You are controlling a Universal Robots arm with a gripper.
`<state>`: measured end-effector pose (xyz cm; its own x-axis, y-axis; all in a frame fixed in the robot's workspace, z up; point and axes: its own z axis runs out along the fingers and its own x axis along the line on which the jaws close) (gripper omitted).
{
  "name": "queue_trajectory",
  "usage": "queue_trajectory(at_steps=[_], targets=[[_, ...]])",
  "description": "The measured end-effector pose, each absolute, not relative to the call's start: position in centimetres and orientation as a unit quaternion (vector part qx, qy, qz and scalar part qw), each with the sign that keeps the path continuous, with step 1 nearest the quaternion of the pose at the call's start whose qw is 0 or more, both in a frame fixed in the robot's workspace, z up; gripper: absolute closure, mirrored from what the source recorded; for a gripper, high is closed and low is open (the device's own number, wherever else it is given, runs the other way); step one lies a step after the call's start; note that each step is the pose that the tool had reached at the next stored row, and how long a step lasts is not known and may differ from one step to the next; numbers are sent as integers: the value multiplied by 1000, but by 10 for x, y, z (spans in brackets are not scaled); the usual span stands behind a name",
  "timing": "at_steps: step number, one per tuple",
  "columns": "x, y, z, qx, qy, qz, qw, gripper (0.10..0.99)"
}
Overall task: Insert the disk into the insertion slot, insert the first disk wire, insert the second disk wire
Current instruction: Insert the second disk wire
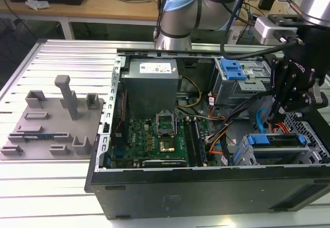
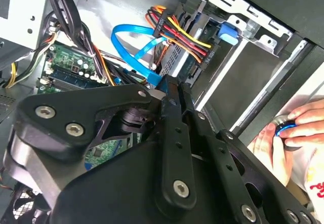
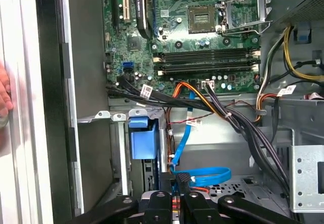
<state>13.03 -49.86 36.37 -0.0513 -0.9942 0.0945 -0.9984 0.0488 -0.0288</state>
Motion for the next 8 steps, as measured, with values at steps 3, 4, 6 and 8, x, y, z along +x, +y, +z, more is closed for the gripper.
queue_trajectory(at_steps=[3,4,6,8], targets=[[131,-503,364,689,-723,41,22,925],[131,-504,364,690,-723,40,21,925],[131,-507,363,690,-722,38,19,925],[131,-509,363,691,-722,36,17,925]])
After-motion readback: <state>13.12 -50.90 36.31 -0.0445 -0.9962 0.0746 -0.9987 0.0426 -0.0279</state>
